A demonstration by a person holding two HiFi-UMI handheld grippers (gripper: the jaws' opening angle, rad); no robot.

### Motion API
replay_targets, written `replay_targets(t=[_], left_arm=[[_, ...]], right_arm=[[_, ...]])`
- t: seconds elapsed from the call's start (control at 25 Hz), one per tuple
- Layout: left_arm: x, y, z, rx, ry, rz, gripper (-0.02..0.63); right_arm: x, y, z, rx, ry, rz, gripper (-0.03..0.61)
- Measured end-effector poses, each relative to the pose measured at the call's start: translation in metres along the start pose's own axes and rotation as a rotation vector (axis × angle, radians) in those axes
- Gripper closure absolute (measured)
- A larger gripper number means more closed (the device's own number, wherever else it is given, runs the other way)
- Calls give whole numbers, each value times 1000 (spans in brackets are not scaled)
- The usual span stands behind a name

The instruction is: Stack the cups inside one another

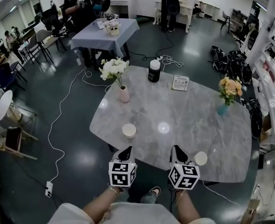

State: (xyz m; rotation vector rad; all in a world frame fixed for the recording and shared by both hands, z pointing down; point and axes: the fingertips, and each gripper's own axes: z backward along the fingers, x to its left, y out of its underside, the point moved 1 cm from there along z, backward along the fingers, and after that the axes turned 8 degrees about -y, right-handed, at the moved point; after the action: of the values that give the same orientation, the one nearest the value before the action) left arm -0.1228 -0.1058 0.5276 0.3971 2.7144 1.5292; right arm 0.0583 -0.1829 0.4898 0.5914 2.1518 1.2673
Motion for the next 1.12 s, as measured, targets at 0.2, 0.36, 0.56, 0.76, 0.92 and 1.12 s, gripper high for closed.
replay_targets(t=[0.2,0.36,0.56,0.76,0.92,1.12], left_arm=[[43,10,12,7,-120,71,617],[68,9,16,-9,-179,112,617],[96,9,11,-3,-203,132,617],[119,16,-4,20,-208,149,617],[133,28,-19,51,-208,159,617],[142,36,-30,69,-198,166,617]], right_arm=[[43,11,-35,70,-155,50,558],[71,21,-61,120,-251,88,558],[101,34,-92,163,-311,110,539],[119,48,-121,192,-334,128,505],[127,59,-141,216,-341,135,471],[132,69,-161,243,-344,156,417]])
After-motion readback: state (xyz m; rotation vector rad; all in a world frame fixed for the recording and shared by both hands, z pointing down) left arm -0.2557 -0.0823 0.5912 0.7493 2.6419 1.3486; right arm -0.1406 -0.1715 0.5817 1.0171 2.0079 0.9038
